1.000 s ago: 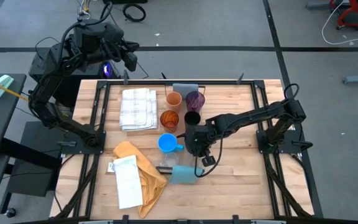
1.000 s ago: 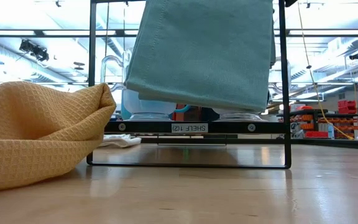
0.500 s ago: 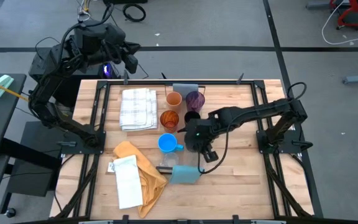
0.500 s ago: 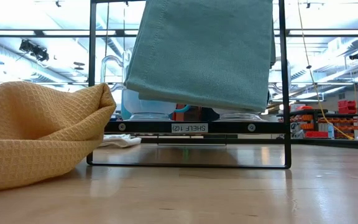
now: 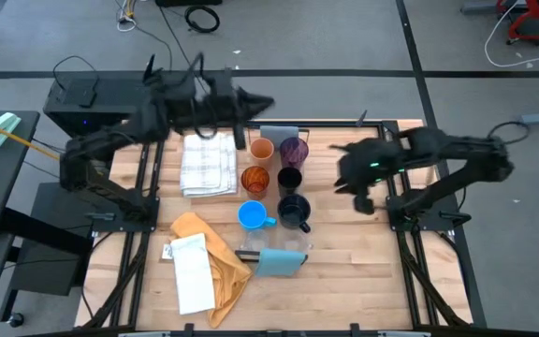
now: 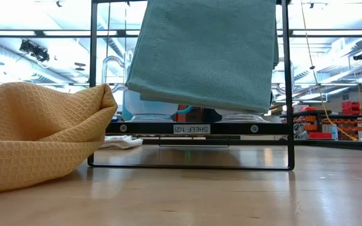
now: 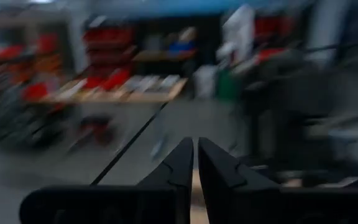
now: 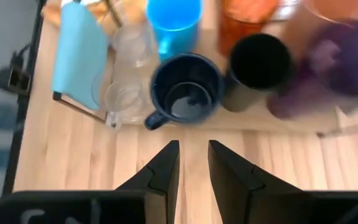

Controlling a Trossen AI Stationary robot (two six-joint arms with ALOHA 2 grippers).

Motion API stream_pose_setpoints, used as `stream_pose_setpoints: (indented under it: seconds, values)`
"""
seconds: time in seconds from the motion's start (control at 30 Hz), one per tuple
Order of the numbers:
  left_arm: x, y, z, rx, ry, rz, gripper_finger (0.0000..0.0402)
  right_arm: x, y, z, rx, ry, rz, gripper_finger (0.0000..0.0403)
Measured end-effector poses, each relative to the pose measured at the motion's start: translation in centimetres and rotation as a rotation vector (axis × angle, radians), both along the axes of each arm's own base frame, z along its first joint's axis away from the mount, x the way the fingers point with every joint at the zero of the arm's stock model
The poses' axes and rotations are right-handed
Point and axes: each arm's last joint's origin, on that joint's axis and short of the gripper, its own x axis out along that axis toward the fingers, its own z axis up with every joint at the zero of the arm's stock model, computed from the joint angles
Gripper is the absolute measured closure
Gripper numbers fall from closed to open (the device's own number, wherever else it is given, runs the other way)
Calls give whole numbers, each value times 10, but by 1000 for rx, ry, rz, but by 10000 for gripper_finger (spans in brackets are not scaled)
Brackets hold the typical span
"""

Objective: Stack small to large cups/mugs on shelf
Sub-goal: Return to Home Position

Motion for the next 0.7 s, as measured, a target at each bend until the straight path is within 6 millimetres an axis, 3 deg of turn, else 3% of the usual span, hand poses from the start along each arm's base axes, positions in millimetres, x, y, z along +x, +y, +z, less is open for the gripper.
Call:
stream_pose_setpoints:
  seconds: [0.13,0.33,0.53,0.7]
  values:
    - [24,-18,-33,16,-167,-162,366,-48,-5,2,45,-82,-127,313]
    - [39,-38,-93,-19,-158,-229,376,-107,-8,-20,139,-279,-228,314]
    - [28,-49,-109,-54,-176,-223,385,-141,-12,-40,190,-473,-277,314]
    - [14,-45,-123,-85,-206,-147,382,-157,-16,-57,197,-596,-303,314]
